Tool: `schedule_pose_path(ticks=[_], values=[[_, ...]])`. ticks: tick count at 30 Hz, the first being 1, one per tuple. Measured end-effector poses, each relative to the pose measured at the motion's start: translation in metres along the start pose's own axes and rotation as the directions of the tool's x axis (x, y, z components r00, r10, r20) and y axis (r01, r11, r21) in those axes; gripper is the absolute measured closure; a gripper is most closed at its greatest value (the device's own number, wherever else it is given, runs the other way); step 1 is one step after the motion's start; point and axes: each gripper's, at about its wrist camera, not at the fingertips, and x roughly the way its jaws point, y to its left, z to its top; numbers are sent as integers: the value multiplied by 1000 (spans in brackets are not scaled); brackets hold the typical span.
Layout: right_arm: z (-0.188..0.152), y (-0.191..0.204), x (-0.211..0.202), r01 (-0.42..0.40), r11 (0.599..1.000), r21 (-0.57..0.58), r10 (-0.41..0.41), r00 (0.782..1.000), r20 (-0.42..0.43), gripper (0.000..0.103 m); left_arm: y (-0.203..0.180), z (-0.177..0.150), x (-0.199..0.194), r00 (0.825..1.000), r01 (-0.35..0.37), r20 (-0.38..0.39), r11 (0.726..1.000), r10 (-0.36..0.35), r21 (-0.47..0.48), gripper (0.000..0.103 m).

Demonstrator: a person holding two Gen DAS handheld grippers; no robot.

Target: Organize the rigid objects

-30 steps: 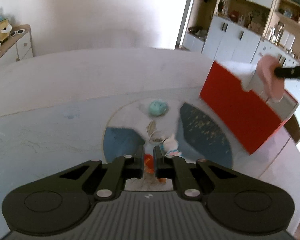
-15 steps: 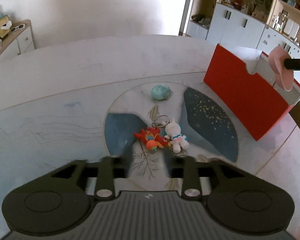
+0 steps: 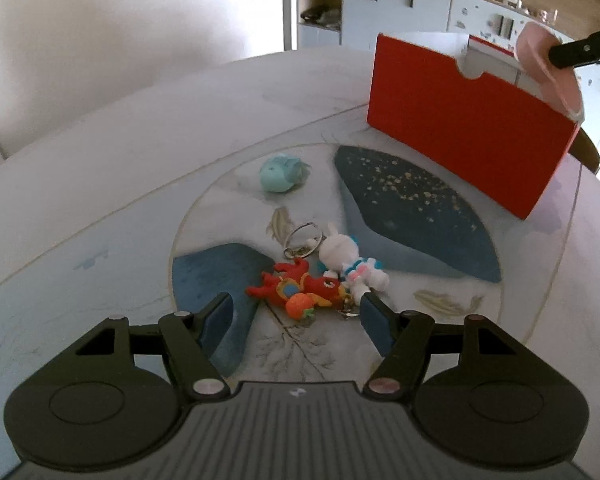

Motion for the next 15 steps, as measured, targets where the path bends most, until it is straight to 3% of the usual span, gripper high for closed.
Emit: schedule_pose_path(ticks=[6, 11, 13, 15], values=[[2, 5, 2, 24, 1000, 13, -25, 1000, 5, 101, 12, 7, 10, 995, 97, 2, 995, -97, 18, 31], [4, 9, 4, 37, 999, 24, -37, 999, 6, 101, 15, 9, 14, 991, 129, 23, 991, -130, 41, 32], [4, 10, 5, 39, 999, 24, -39, 999, 6, 101, 14, 8, 14, 991, 129, 32, 990, -131, 49, 36], [5, 11, 5, 44, 999, 23, -44, 999, 8, 101, 13, 7, 12, 989, 139, 39, 989, -142, 57, 50]])
